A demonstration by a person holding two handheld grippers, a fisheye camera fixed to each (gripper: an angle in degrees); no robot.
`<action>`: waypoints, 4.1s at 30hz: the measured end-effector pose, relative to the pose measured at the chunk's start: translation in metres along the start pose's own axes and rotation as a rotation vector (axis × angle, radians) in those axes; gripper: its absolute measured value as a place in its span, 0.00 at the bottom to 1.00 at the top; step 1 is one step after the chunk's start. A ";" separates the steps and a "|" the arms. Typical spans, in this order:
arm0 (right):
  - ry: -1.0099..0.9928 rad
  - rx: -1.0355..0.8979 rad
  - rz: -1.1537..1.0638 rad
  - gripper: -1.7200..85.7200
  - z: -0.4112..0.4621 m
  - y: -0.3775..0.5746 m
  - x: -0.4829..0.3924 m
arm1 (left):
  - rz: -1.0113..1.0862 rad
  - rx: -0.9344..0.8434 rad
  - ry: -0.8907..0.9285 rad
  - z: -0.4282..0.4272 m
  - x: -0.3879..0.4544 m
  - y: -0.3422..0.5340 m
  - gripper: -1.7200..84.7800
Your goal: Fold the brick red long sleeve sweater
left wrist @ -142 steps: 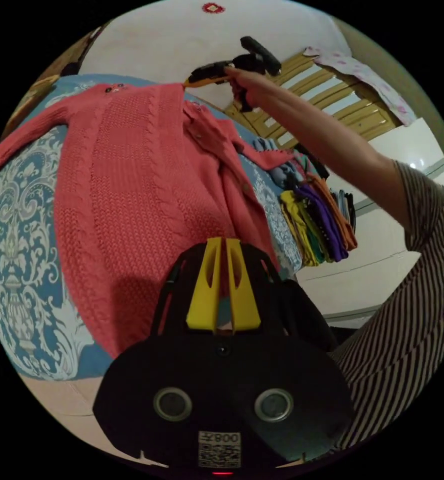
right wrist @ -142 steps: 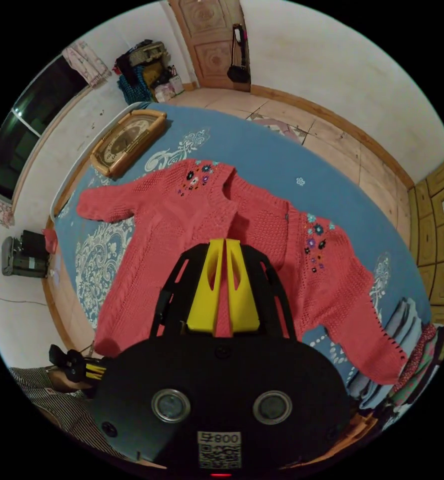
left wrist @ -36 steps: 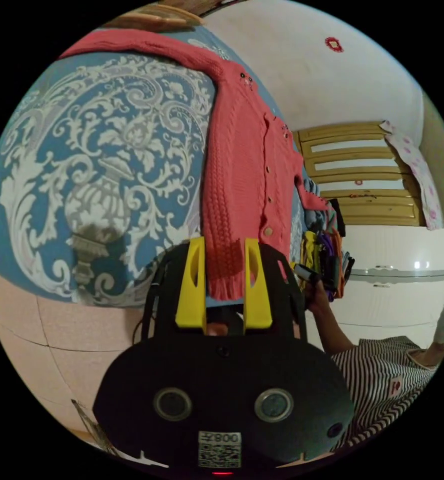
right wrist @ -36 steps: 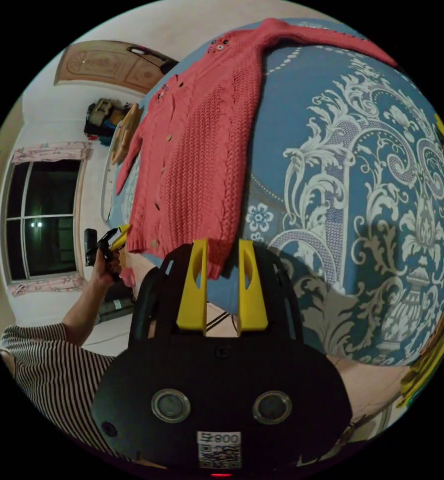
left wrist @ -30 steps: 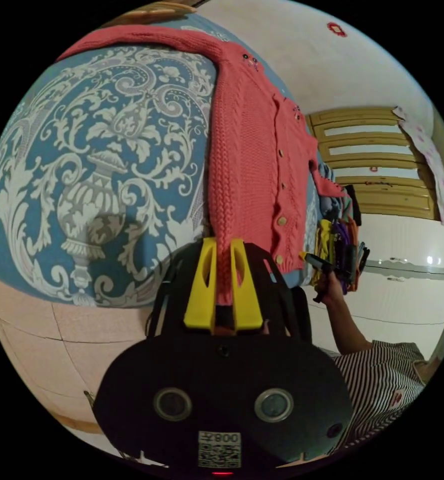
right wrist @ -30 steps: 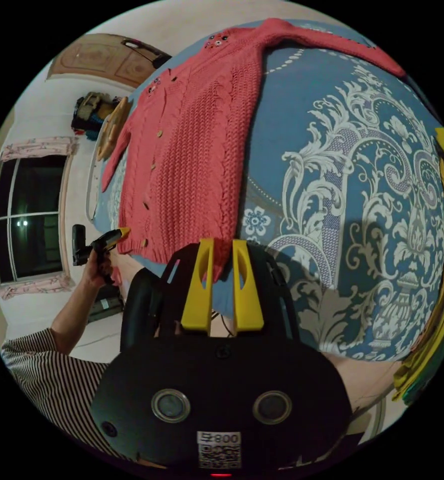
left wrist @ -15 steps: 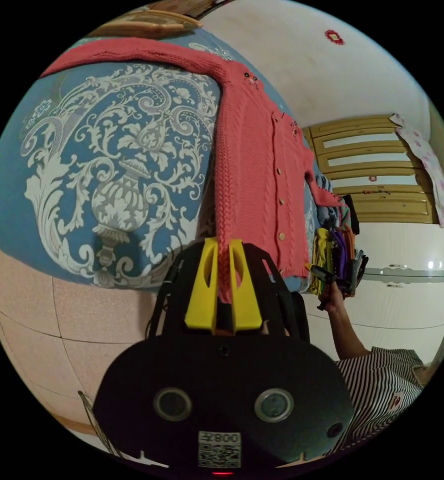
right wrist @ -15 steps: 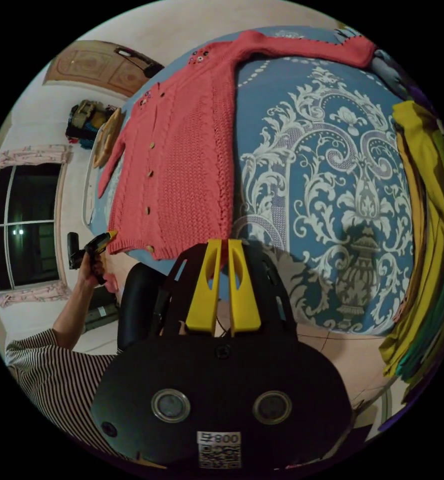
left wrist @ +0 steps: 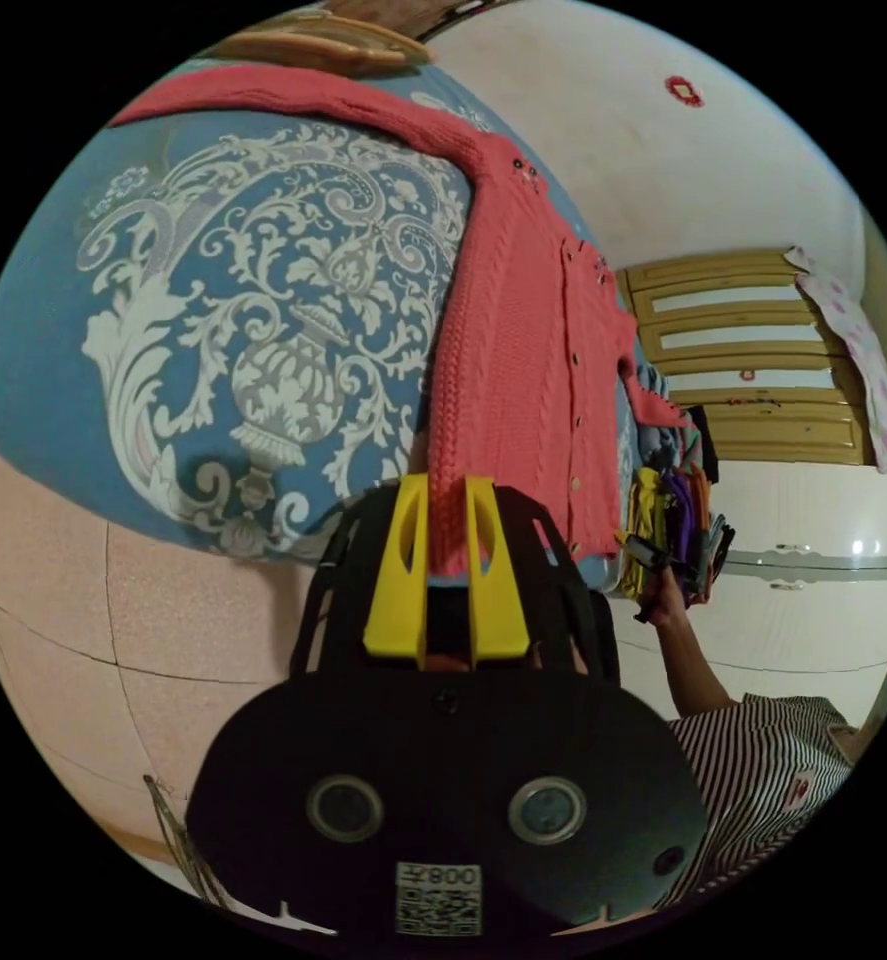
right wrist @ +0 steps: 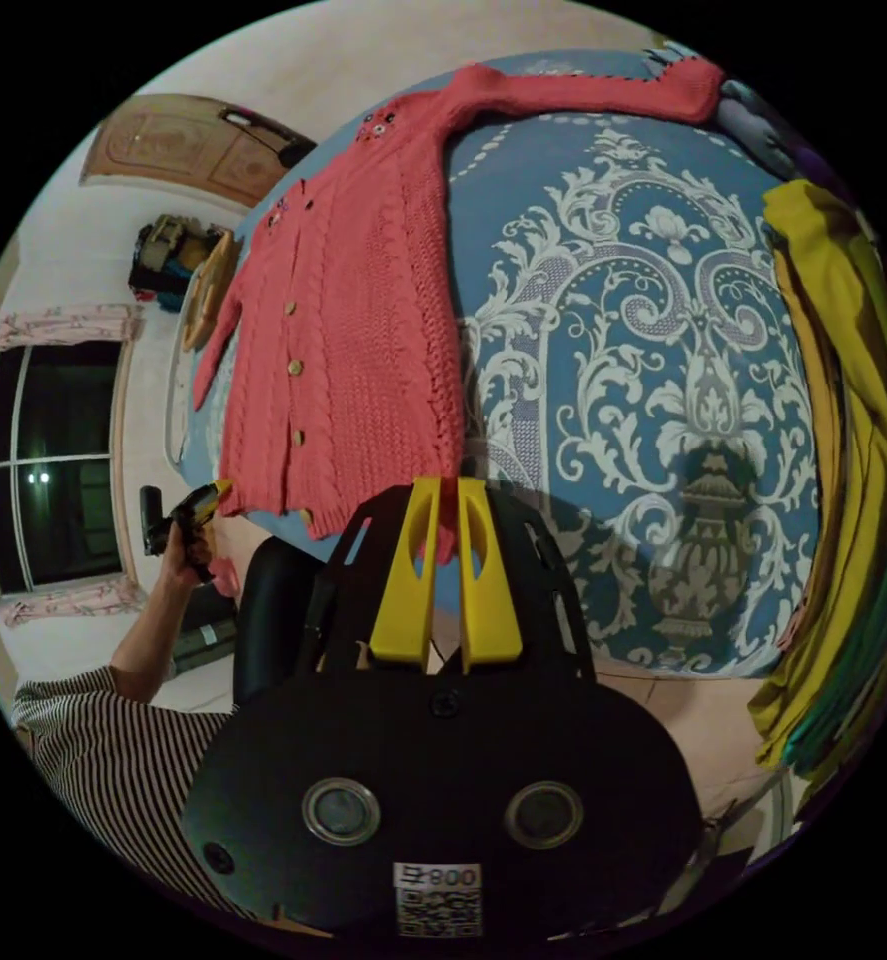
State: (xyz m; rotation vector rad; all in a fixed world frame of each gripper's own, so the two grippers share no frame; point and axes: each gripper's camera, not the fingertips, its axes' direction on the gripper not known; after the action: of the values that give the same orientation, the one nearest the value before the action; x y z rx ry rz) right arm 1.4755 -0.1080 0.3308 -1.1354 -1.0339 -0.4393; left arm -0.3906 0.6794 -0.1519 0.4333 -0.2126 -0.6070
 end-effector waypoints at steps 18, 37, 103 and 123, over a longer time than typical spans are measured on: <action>0.246 0.023 -0.167 0.02 -0.085 -0.033 -0.014 | 0.019 0.021 -0.052 0.048 0.059 0.026 0.05; 0.306 0.569 0.051 0.11 -0.346 -0.194 0.017 | 0.336 0.297 -0.191 0.107 0.266 -0.035 0.10; -0.208 0.255 -0.508 0.03 0.073 -0.472 -0.654 | 0.086 0.342 0.412 -0.161 0.123 -0.394 0.05; 0.289 0.312 -0.501 0.02 0.172 -0.572 -0.779 | -0.153 0.601 0.052 -0.372 -0.057 -0.349 0.13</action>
State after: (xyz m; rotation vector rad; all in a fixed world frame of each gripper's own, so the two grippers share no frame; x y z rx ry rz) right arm 0.5881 -0.3392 -0.0194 -0.5082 -1.0809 -0.7837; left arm -0.4945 0.5789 -0.6448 1.0521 -0.3147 -0.6764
